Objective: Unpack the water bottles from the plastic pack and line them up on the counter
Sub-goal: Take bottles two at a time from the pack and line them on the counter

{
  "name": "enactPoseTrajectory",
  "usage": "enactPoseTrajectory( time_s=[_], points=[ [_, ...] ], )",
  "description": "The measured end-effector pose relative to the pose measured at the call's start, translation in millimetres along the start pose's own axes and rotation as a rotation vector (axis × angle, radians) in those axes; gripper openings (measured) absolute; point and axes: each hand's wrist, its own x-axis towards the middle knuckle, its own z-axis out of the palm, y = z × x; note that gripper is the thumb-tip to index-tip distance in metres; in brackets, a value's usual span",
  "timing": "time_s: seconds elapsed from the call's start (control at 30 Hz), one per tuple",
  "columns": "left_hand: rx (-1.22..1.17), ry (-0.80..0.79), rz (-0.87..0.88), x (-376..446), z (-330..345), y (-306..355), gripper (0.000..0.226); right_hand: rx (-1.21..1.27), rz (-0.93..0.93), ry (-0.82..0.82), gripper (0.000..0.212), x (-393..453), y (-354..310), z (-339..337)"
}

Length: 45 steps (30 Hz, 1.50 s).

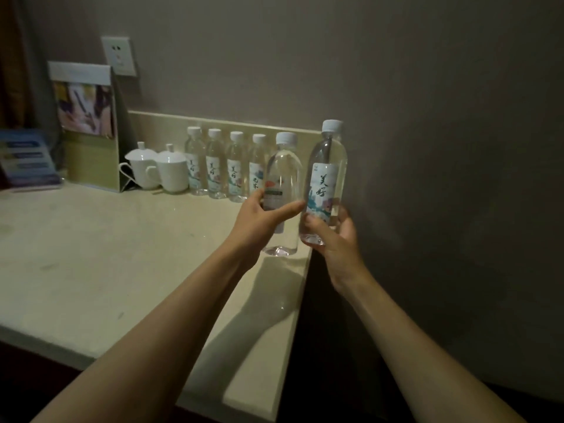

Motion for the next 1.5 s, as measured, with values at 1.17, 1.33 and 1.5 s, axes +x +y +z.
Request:
enactPoseTrajectory(
  time_s=[1.17, 1.33, 1.5],
  points=[
    [0.567, -0.123, 0.202, 133, -59, -72, 0.060, -0.833, 0.093, 0.212, 0.045, 105, 75, 22],
    [0.560, -0.523, 0.140, 145, -92, -68, 0.036, -1.066, 0.163, 0.130, 0.062, 99, 68, 12],
    [0.570, -0.461, 0.136, 145, -92, -71, 0.049, -1.122, 0.114, 0.242, 0.075, 90, 75, 13]
  ],
)
